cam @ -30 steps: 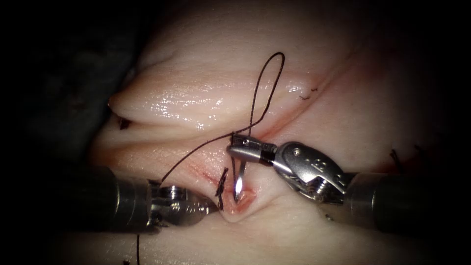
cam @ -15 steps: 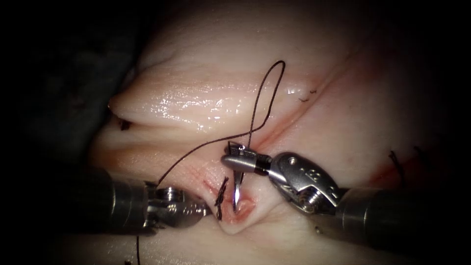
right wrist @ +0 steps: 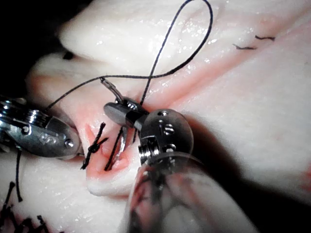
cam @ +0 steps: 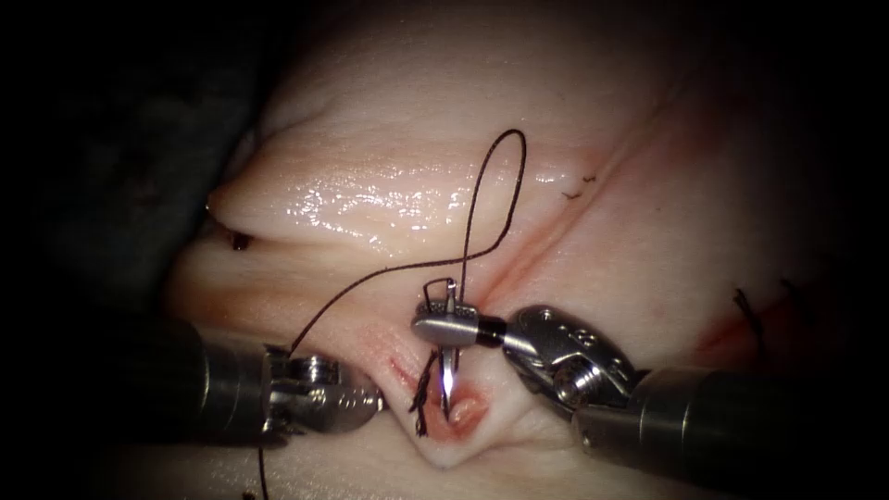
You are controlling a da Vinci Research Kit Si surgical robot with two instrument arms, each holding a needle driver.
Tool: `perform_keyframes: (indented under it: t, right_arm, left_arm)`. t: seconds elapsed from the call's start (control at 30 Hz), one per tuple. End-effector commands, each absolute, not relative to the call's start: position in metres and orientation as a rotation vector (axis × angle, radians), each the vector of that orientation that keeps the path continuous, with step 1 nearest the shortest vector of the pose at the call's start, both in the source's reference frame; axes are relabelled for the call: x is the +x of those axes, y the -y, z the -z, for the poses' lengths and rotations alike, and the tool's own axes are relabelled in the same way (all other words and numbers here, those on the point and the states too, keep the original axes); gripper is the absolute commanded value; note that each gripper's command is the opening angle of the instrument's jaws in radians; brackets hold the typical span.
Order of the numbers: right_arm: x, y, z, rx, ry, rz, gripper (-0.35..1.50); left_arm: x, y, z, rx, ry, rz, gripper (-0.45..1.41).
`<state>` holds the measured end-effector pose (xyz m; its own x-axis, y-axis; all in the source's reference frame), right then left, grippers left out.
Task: Wound Closure
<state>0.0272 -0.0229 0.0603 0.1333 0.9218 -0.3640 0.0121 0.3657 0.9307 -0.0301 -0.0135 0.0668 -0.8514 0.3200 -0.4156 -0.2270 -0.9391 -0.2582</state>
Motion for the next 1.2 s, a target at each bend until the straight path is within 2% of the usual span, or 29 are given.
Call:
perform_keyframes:
  t: [0.03, 0.53, 1.2]
  right_arm:
    - [0.0280, 0.0231, -0.0605, 1.008, -1.240, -0.878, -0.35]
    - [0.0282, 0.0235, -0.0594, 1.231, -1.099, -1.093, -0.35]
    - [0.0281, 0.0243, -0.0566, 1.370, -1.018, -1.223, -0.35]
  left_arm:
    - [-0.0306, 0.0140, -0.0673, -0.670, 0.292, -2.760, -0.30]
    - [-0.0306, 0.0140, -0.0673, -0.668, 0.289, -2.761, -0.30]
    - [-0.0304, 0.0139, -0.0674, -0.664, 0.283, -2.763, -0.32]
